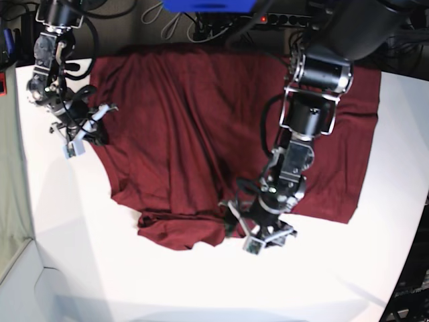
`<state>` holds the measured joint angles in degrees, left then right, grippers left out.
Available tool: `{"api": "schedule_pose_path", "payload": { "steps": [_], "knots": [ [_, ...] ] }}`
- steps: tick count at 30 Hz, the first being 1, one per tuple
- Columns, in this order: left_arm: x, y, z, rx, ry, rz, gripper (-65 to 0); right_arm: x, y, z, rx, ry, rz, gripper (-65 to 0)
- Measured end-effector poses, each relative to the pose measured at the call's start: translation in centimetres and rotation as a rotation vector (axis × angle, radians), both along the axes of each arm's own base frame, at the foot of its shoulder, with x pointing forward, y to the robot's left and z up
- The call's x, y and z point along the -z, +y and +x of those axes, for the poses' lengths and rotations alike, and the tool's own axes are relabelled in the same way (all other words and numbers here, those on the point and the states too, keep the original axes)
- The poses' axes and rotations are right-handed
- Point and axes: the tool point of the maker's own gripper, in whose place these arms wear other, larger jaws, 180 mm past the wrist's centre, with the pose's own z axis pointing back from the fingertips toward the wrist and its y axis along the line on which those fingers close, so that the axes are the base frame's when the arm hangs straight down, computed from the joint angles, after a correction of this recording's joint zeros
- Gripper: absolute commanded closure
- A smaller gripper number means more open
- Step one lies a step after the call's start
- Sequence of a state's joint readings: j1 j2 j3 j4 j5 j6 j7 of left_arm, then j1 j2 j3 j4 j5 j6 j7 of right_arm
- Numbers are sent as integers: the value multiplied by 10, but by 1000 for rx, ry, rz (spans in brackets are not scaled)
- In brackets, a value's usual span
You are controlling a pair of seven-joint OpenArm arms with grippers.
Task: Layout the t-shirt on the table in an organized manner, then fold the t-shirt properly
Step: 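Grasp the shirt fabric near the collar with the left gripper, then drag the grasped fabric with the left gripper away from the hem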
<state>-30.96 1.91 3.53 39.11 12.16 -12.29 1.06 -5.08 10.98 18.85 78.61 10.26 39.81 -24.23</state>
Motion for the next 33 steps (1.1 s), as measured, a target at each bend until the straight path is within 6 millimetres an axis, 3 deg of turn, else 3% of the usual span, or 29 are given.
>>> {"api": "schedule_pose_path", "payload": {
  "steps": [7, 13, 17, 26, 30, 33],
  "knots": [
    [47, 30, -17, -46, 118, 29, -435, -1, -3, 0, 1, -1, -5, -15],
    [45, 42, -14, -135, 128, -62, -435, -1, -3, 0, 1, 0, -6, -15],
    [58, 45, -19, -150, 146, -92, -425, -1, -3, 0, 1, -1, -7, -15],
    [64, 31, -22, -99, 160, -84, -168, -1, -3, 1, 1, -2, -6, -15],
    [64, 28, -22, -92, 161, -88, 0, -1, -2, 1, 1, -2, -5, -15],
    [63, 31, -22, -94, 160, -83, -3, -1, -3, 1, 1, -2, -8, -15]
  ]
}}
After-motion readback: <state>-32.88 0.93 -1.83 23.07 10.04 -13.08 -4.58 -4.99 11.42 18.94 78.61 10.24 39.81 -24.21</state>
